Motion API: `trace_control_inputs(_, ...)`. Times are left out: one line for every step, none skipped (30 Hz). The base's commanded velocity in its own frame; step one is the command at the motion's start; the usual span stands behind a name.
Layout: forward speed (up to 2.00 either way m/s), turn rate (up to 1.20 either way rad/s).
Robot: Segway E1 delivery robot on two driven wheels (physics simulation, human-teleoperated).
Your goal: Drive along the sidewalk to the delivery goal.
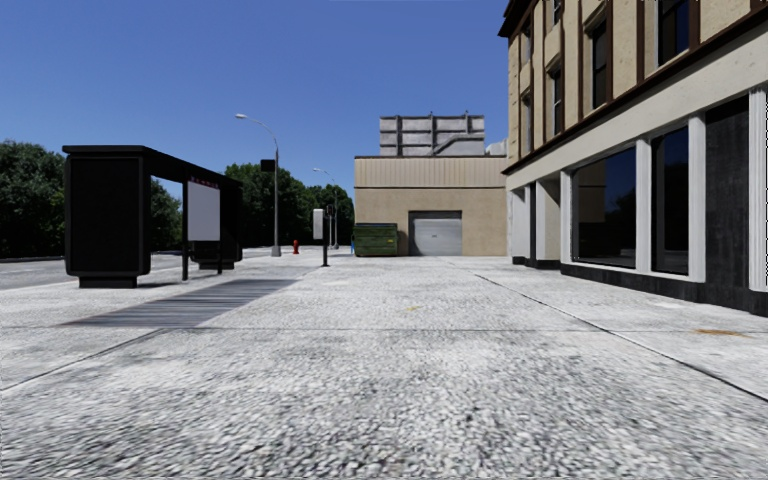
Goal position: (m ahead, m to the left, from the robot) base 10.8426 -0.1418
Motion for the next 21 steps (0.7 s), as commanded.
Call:
trace_control_inputs(2.0,0.0)
trace_control_inputs(2.0,0.0)
trace_control_inputs(2.0,0.0)
trace_control_inputs(2.0,0.0)
trace_control_inputs(2.0,0.0)
trace_control_inputs(2.0,0.0)
trace_control_inputs(2.0,0.0)
trace_control_inputs(2.0,0.0)
trace_control_inputs(2.0,0.0)
trace_control_inputs(2.0,0.0)
trace_control_inputs(2.0,0.0)
trace_control_inputs(2.0,0.0)
trace_control_inputs(2.0,0.0)
trace_control_inputs(2.0,0.0)
trace_control_inputs(2.0,0.0)
trace_control_inputs(2.0,0.0)
trace_control_inputs(2.0,0.0)
trace_control_inputs(2.0,0.0)
trace_control_inputs(2.0,0.0)
trace_control_inputs(2.0,0.0)
trace_control_inputs(2.0,0.0)
